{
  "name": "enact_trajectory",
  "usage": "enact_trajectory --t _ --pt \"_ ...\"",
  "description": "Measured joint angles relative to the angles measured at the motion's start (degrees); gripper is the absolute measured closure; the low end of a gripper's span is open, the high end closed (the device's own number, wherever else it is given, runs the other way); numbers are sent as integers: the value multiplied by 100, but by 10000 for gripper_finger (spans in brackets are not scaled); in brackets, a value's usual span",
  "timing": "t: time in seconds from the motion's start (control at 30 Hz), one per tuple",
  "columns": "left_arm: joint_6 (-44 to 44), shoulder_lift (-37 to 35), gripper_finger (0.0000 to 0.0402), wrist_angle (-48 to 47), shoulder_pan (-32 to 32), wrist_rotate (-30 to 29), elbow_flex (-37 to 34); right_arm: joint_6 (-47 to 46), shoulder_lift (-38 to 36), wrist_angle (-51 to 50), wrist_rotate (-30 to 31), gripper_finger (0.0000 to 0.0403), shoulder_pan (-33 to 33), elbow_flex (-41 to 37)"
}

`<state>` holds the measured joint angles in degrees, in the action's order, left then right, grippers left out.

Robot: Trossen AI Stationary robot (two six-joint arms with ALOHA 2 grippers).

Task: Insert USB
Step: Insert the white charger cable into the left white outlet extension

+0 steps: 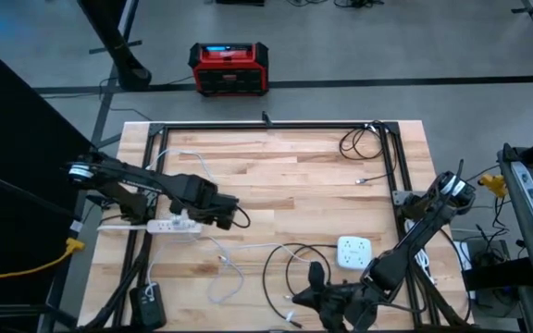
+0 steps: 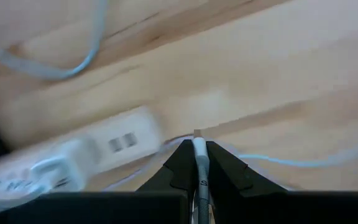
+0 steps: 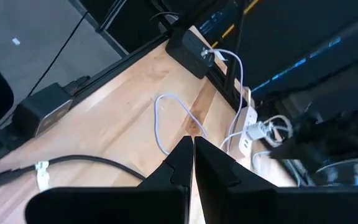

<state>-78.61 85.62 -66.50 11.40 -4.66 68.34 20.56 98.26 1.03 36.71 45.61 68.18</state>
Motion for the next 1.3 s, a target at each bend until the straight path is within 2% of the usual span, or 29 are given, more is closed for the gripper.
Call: enact_trajectory --t 0.1,0.23,0.3,0.43,0.53,0.6,0.7,0.8,0.9,1.07,1.23,1.3 --pt "605 -7 389 574 442 -511 412 -532 -138 150 -362 403 -119 -137" --pt "1490 -7 389 1712 1298 -1446 695 -1148 -372 639 -375 403 -286 -633" --pt "2045 -9 389 2412 1733 -2148 689 -1417 -418 1257 -372 403 -377 -1036" --pt "3385 89 389 3696 2522 -3486 505 -1621 -430 3137 -387 403 -493 -1786" --pt "4482 373 389 4243 2888 -4064 496 -1902 -435 4094 -443 403 -610 -2176" --pt "5094 640 389 4518 2985 -4171 521 -2237 -435 4454 -433 403 -729 -2303" --pt "5794 1077 389 4572 3003 -4192 664 -2672 -440 4552 -821 403 -979 -2312" --pt "6484 1505 389 4578 2998 -4198 904 -3067 -440 4510 -1723 397 -1267 -2312" --pt "7363 1945 389 4563 3047 -4203 1274 -3489 -440 4470 -2556 374 -1559 -2312" --pt "8721 2633 389 4183 3205 -4310 2208 -4412 -440 4357 -3416 306 -1955 -2312" --pt "9167 3307 389 2924 3435 -5204 3402 -5298 -437 4156 -4465 228 -2301 -2319" --pt "9181 3518 389 2512 3506 -5541 3814 -5519 -438 4191 -4682 203 -2328 -2321"
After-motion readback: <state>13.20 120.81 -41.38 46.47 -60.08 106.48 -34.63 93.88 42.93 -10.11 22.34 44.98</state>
